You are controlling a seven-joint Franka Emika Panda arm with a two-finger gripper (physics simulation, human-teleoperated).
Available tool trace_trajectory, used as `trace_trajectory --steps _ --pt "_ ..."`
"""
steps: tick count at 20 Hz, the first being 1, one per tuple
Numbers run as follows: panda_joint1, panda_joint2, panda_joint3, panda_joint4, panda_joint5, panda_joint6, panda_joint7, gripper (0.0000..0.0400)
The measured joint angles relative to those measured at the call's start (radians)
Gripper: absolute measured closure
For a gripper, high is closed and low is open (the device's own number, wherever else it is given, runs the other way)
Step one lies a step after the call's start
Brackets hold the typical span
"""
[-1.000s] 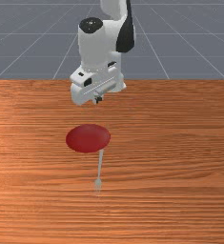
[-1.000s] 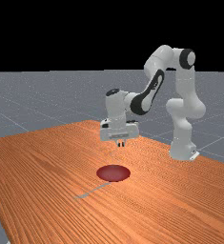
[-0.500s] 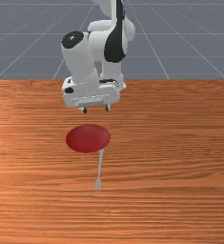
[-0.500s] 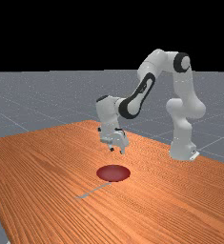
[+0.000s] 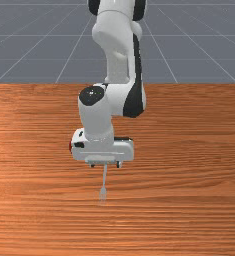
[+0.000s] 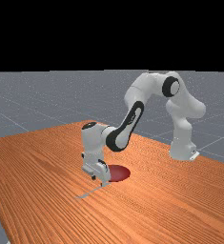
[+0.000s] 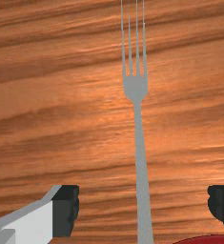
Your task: Put the fork on the plate
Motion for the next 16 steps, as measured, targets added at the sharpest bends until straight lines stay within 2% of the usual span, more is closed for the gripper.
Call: trace_trajectory --steps 5,8,12,13,15,16 --pt "0.034 0.175 -0.03 0.195 -0.049 -0.013 0.064 0.0006" --pt "0.04 0.189 -0.036 0.22 -0.061 -0.019 0.059 0.0018" --pt "0.044 0.179 -0.04 0.198 -0.06 0.005 0.062 0.0" --pt "0.046 0.178 -0.04 0.196 -0.061 0.007 0.064 0.0048" --pt "0.054 0.176 -0.041 0.191 -0.069 0.007 0.063 0.0111" --pt "0.056 0.169 -0.042 0.179 -0.071 0.008 0.061 0.0165"
